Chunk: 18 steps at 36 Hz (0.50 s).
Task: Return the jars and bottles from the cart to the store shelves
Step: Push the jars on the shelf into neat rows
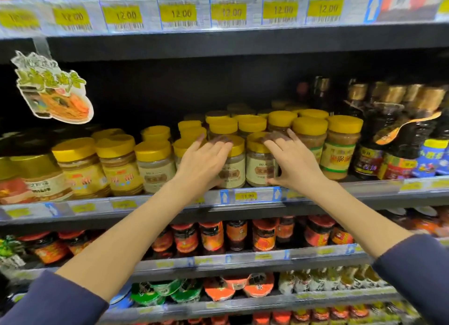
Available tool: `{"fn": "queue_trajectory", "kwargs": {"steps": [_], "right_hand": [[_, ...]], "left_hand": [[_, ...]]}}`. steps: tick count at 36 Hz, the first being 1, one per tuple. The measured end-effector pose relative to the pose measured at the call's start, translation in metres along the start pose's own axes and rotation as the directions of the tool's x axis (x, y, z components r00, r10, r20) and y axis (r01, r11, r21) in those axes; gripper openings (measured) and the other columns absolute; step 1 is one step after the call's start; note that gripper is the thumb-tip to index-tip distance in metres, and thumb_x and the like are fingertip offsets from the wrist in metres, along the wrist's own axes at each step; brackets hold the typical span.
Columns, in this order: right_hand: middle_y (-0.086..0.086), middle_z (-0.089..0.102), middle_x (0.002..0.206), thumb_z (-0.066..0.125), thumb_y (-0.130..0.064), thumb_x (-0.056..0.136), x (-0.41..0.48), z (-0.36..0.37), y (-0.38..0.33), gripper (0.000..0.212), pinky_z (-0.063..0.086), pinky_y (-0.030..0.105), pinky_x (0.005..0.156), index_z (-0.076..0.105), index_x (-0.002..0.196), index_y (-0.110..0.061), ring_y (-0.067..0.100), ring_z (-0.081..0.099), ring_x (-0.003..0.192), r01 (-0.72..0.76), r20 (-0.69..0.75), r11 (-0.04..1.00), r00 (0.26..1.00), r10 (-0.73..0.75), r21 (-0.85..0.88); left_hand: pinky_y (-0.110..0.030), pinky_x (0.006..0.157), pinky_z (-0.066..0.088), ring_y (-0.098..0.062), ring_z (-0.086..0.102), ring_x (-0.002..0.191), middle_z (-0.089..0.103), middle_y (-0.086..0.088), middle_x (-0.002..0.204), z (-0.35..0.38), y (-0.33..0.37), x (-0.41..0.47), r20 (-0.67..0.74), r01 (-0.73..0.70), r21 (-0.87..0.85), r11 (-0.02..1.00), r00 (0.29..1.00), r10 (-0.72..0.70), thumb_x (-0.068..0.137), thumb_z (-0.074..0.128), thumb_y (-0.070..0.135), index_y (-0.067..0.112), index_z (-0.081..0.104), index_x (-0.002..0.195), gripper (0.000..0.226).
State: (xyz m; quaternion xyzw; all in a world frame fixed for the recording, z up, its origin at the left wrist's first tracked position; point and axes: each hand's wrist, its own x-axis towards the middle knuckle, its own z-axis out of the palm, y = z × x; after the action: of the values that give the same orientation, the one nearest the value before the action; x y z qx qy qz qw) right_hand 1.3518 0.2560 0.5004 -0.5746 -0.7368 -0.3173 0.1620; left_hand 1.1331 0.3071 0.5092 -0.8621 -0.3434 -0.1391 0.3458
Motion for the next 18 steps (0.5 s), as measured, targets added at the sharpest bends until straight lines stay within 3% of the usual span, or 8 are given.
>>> {"fn": "queue_trajectory", "kwargs": {"steps": [3, 5, 9, 12, 18], "right_hand": [[0.019, 0.064, 0.111, 0.093, -0.034, 0.035, 0.000, 0.001, -0.001, 0.099, 0.024, 0.047, 0.107, 0.054, 0.120, -0.001, 0.037, 0.059, 0.111, -0.026, 0.020, 0.999, 0.999, 0.026, 0.021], [0.020, 0.062, 0.116, 0.093, -0.034, 0.037, 0.001, 0.001, -0.001, 0.099, 0.021, 0.046, 0.108, 0.053, 0.122, -0.001, 0.037, 0.057, 0.115, -0.032, 0.028, 0.999, 0.999, 0.031, 0.028], [0.022, 0.061, 0.119, 0.094, -0.034, 0.035, 0.005, 0.002, -0.001, 0.102, 0.028, 0.048, 0.107, 0.053, 0.123, 0.001, 0.037, 0.057, 0.114, -0.030, 0.040, 0.999, 0.999, 0.029, 0.019], [0.023, 0.061, 0.119, 0.094, -0.034, 0.035, 0.007, 0.004, 0.002, 0.103, 0.031, 0.048, 0.106, 0.053, 0.123, 0.001, 0.038, 0.059, 0.112, -0.029, 0.044, 1.000, 0.999, 0.029, -0.003], [0.023, 0.064, 0.113, 0.094, -0.035, 0.028, 0.012, 0.011, 0.006, 0.104, 0.036, 0.049, 0.101, 0.057, 0.117, 0.003, 0.038, 0.062, 0.106, -0.014, 0.022, 1.000, 1.000, 0.014, -0.024]], "left_hand": [[-0.044, 0.097, 0.045, -0.023, 0.069, 0.094, 0.070, -0.007, 0.105, 0.001, 0.000, 0.002, 0.027, 0.032, -0.003, 0.999, 0.999, -0.031, 0.036, 0.088, 0.051, 0.005, 0.059, 0.117, 0.097], [-0.044, 0.102, 0.040, -0.024, 0.065, 0.105, 0.068, -0.009, 0.114, 0.000, 0.001, 0.005, 0.044, 0.045, -0.017, 0.999, 0.998, -0.044, 0.041, 0.088, 0.049, 0.005, 0.057, 0.119, 0.095], [-0.042, 0.116, 0.012, -0.025, 0.031, 0.140, 0.035, -0.012, 0.149, -0.002, 0.003, 0.012, 0.085, 0.040, -0.032, 0.999, 0.996, -0.037, 0.073, 0.073, 0.042, 0.007, 0.030, 0.141, 0.088], [-0.042, 0.117, 0.007, -0.024, 0.022, 0.143, 0.024, -0.011, 0.154, 0.000, 0.005, 0.017, 0.108, 0.059, -0.003, 0.998, 0.992, -0.058, 0.080, 0.066, 0.042, 0.007, 0.019, 0.145, 0.088], [-0.043, 0.117, 0.008, -0.024, 0.021, 0.143, 0.022, -0.012, 0.155, 0.001, 0.008, 0.019, 0.123, 0.074, 0.000, 0.997, 0.990, -0.073, 0.080, 0.066, 0.042, 0.007, 0.018, 0.145, 0.088]]}}
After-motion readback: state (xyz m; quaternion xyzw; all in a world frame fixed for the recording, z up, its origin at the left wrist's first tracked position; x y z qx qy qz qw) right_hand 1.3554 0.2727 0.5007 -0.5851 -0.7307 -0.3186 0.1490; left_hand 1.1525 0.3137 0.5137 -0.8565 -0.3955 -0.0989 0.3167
